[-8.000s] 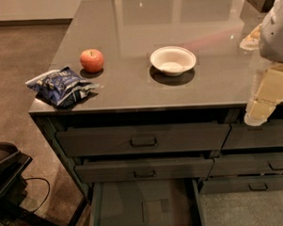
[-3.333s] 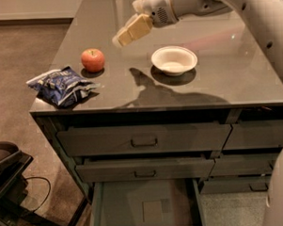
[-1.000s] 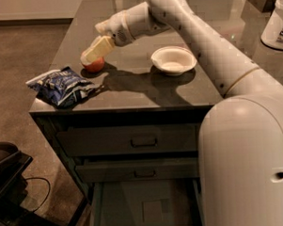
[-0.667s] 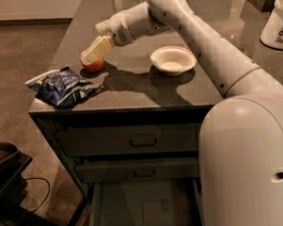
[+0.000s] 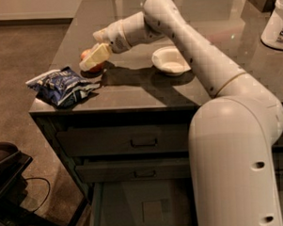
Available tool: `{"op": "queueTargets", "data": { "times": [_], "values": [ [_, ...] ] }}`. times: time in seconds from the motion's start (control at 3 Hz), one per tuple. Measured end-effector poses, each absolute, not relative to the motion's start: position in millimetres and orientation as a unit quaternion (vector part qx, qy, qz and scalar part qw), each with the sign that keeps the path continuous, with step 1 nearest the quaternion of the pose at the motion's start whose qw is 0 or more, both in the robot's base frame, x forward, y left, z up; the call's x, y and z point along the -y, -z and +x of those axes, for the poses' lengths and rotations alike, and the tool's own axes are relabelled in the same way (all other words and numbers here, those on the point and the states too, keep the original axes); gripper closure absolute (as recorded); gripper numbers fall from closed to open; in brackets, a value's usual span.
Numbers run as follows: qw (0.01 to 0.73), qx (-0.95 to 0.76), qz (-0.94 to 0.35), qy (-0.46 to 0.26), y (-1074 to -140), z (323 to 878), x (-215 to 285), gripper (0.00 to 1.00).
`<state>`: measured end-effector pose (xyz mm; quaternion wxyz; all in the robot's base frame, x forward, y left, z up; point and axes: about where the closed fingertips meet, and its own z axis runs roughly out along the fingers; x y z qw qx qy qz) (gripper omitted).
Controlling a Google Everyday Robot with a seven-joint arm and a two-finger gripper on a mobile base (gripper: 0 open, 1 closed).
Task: Place apple into bottom drawer
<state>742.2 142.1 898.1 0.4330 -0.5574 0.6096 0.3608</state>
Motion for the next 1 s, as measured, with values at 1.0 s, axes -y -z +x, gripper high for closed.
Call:
{"op": "queueTargets", "data": {
  "times": [1.0],
  "values": [
    [0.444,-0.606,-0.547,-0.369,-873.5,757.4,-159.1,0.0]
  ]
}}
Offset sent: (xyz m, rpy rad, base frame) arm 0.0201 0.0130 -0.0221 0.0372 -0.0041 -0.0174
